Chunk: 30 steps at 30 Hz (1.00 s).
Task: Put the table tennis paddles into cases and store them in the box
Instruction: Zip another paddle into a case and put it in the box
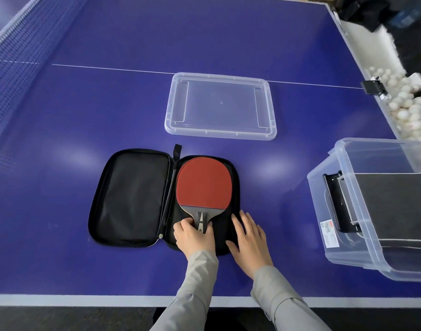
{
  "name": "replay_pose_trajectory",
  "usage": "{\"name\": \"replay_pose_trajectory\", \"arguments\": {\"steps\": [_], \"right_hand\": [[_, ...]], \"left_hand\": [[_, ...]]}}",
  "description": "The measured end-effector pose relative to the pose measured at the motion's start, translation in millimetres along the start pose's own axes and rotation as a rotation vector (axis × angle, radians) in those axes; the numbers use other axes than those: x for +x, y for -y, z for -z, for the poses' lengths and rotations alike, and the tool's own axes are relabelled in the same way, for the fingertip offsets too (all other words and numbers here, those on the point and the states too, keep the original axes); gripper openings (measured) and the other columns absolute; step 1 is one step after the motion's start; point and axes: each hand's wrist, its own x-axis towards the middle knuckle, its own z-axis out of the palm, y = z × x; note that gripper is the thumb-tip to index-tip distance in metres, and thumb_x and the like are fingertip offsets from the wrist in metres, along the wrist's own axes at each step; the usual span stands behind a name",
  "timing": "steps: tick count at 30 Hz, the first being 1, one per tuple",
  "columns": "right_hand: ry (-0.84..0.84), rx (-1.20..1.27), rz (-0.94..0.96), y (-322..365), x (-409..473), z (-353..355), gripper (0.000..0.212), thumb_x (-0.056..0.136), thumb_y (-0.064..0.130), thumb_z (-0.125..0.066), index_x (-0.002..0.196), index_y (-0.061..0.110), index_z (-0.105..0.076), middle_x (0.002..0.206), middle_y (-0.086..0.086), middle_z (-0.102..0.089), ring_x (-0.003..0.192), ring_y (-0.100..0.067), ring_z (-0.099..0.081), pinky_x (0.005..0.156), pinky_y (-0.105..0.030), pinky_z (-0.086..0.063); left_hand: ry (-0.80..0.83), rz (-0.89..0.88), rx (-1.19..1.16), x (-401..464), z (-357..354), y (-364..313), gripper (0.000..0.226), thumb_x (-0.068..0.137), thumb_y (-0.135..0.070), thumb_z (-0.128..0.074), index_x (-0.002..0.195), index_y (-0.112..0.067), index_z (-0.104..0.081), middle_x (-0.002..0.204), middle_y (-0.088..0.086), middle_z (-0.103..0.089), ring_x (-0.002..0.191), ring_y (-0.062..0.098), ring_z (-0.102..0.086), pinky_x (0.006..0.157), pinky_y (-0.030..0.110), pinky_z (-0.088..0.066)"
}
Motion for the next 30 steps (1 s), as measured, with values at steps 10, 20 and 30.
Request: {"name": "replay_pose_trajectory", "arguments": {"steps": [10,20,30], "right_hand": [[-0.005,0.039,-0.03,1,-2,4,0.066,0.098,0.047,-0.038,0.152,0.024,-0.007,0.161,0.001,-0.002,0.148,-0.017,-0.001,0.119,-0.037,-0.016],[-0.032,0.068,-0.131,5,-13,-1,0.067,0.097,0.049,-0.038,0.152,0.023,-0.011,0.16,0.001,-0.008,0.148,-0.016,-0.005,0.117,-0.034,-0.017],[-0.004,0.085,-0.197,14,-16,5,0.066,0.097,0.048,-0.039,0.152,0.023,-0.012,0.16,0.001,-0.01,0.148,-0.016,-0.006,0.117,-0.035,-0.02]], "left_hand": [[0.187,-0.26,-0.08,30,67,17,0.039,0.072,-0.03,-0.081,0.101,-0.009,-0.065,0.102,-0.001,-0.053,0.096,0.021,-0.058,0.089,0.037,-0.047],[-0.103,-0.065,0.307,158,180,83,0.068,0.082,-0.04,-0.07,0.135,-0.005,-0.047,0.142,0.014,-0.037,0.13,0.038,-0.029,0.106,0.054,-0.022],[0.125,-0.039,-0.172,146,203,87,0.04,0.086,-0.001,-0.063,0.125,-0.009,-0.056,0.122,0.013,-0.06,0.106,0.03,-0.06,0.095,0.038,-0.044]]}}
